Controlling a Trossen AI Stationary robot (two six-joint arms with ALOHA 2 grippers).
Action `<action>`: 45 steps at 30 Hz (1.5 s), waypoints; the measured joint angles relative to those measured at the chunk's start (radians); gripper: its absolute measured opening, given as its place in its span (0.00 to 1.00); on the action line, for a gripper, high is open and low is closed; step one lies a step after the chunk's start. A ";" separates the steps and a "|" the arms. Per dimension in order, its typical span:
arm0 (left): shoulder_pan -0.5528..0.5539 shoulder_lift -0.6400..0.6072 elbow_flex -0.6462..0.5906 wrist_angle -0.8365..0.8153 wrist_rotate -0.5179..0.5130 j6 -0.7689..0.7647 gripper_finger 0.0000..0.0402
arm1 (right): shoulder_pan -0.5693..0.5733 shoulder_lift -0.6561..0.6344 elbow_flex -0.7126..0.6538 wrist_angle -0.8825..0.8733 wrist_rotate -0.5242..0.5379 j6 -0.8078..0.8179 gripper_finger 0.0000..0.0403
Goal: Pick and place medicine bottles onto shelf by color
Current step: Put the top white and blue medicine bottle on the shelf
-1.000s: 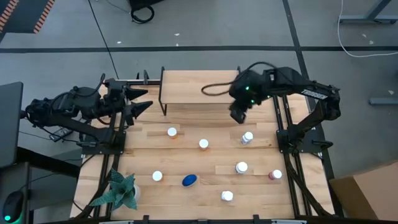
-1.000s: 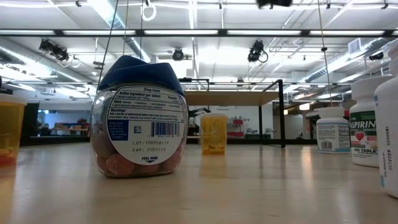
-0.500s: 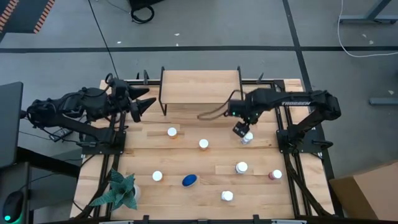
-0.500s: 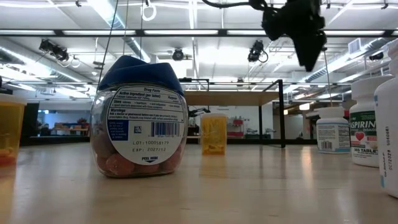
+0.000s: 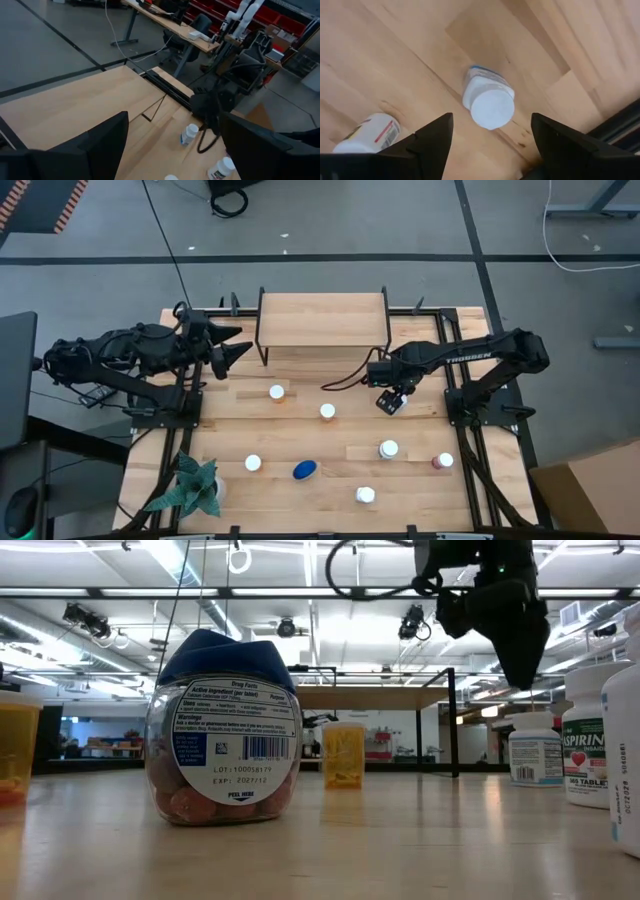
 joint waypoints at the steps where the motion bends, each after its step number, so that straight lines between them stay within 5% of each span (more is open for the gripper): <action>1: 0.000 0.000 0.000 0.000 0.004 0.000 0.79 | 0.000 0.000 -0.007 0.003 0.000 0.011 0.69; 10: 0.000 0.000 0.000 -0.002 0.033 -0.001 0.79 | -0.022 0.000 -0.093 0.068 -0.048 0.161 0.69; 45: 0.000 0.000 0.000 -0.002 0.085 -0.019 0.78 | -0.027 0.000 -0.181 0.208 -0.046 0.189 0.67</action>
